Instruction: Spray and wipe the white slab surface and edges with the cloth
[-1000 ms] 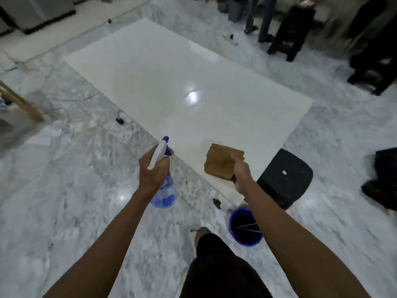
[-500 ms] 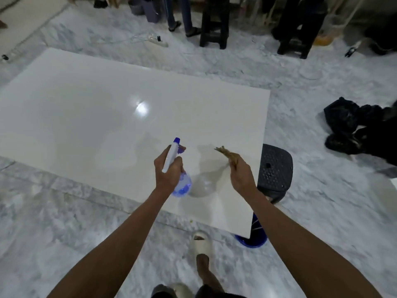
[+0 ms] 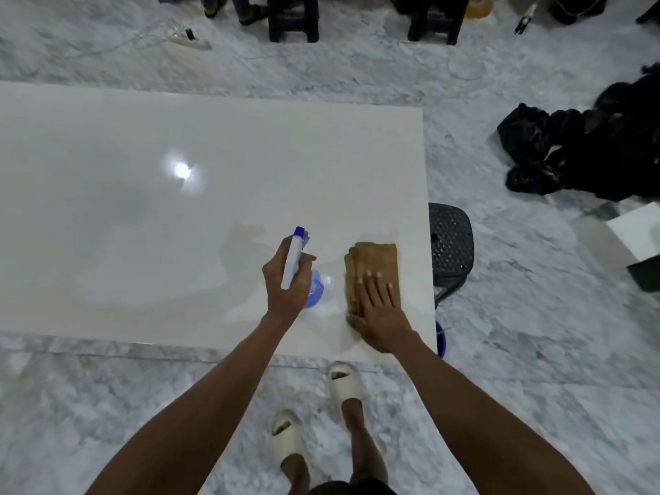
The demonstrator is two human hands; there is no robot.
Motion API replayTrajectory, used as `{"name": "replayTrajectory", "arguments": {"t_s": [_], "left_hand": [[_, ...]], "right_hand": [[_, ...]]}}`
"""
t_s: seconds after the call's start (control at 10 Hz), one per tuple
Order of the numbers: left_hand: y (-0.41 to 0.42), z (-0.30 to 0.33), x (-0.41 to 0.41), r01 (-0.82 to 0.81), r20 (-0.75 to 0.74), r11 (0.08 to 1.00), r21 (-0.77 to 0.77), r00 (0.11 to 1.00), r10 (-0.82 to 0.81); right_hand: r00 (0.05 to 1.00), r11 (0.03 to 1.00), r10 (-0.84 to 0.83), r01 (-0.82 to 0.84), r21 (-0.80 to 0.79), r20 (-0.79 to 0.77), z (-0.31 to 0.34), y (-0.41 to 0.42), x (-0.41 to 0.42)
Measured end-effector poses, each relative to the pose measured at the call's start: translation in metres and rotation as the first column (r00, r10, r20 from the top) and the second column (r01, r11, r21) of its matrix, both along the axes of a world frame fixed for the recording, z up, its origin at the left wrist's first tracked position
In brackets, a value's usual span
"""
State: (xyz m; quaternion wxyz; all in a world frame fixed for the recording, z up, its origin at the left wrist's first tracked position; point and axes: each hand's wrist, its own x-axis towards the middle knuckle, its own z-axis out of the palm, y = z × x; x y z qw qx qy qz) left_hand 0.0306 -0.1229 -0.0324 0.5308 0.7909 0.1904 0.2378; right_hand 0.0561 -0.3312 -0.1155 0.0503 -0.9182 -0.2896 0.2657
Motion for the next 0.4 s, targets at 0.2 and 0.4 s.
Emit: {"name": "replayTrajectory", "arguments": {"t_s": [0.2,0.4], "left_hand": [[0.006,-0.009,-0.016,0.095,-0.145,0.995,-0.019,0.985,-0.097],[0.005,-0.013,-0.075,-0.039,-0.439,0.998,-0.042,0.898,0.017]], "right_hand": [[0.99,0.989,-0.136,0.134,-0.055,-0.039,0.014,0.02,-0.003],[0.892,0.883,-0.445,0.451,0.129,-0.074,0.026,0.02,-0.083]]}}
